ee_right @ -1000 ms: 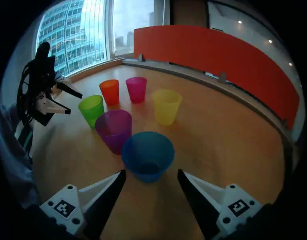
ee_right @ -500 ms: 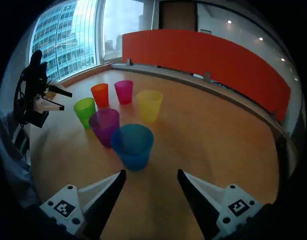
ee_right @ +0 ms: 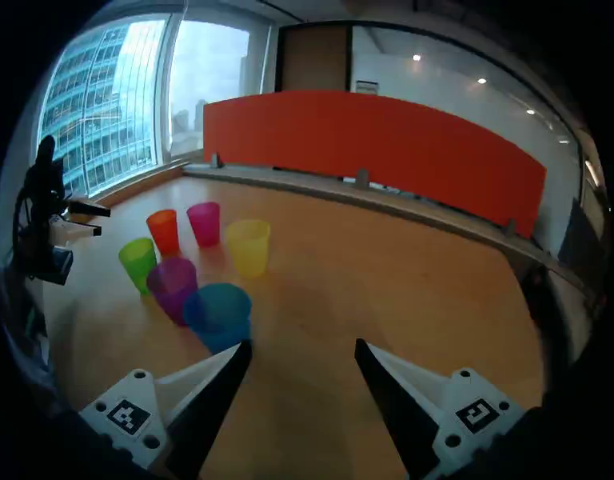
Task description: Pour water
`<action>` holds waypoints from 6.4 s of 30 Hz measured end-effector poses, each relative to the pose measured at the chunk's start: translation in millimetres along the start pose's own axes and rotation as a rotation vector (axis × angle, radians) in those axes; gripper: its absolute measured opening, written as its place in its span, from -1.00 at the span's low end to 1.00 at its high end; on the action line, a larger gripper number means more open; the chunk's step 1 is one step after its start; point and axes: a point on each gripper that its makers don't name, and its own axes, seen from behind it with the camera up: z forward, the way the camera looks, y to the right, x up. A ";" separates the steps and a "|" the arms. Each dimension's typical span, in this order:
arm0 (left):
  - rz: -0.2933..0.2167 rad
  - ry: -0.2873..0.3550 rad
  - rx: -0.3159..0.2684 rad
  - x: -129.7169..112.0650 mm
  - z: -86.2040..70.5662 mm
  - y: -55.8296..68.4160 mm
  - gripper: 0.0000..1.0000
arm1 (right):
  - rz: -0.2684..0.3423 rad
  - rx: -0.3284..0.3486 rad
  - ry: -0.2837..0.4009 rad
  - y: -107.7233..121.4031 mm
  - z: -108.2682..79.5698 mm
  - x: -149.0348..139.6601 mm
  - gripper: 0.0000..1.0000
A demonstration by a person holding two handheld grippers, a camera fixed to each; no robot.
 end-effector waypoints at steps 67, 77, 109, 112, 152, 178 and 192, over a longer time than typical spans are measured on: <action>-0.002 0.438 0.558 80.0 -63.4 -82.9 1.00 | 0.167 -0.496 0.600 37.1 -61.7 108.5 0.99; -0.018 0.441 0.553 64.9 -45.7 -78.6 1.00 | 0.112 -0.511 0.587 25.9 -60.7 114.1 0.99; -0.086 0.432 0.491 7.0 -28.5 -93.5 1.00 | 0.128 -0.521 0.586 15.5 -57.1 120.8 0.99; -0.098 0.428 0.488 4.5 -27.3 -94.8 1.00 | 0.122 -0.523 0.582 14.6 -55.8 120.5 0.99; -0.118 0.400 0.474 -0.8 -19.7 -98.6 1.00 | 0.124 -0.520 0.599 16.4 -65.4 122.1 0.99; -0.117 0.400 0.474 -2.1 -19.6 -98.8 1.00 | 0.123 -0.422 0.638 9.8 -22.2 103.2 0.99; -0.117 0.400 0.474 -1.1 -18.9 -98.6 1.00 | 0.131 -0.426 0.601 18.0 2.6 69.3 0.99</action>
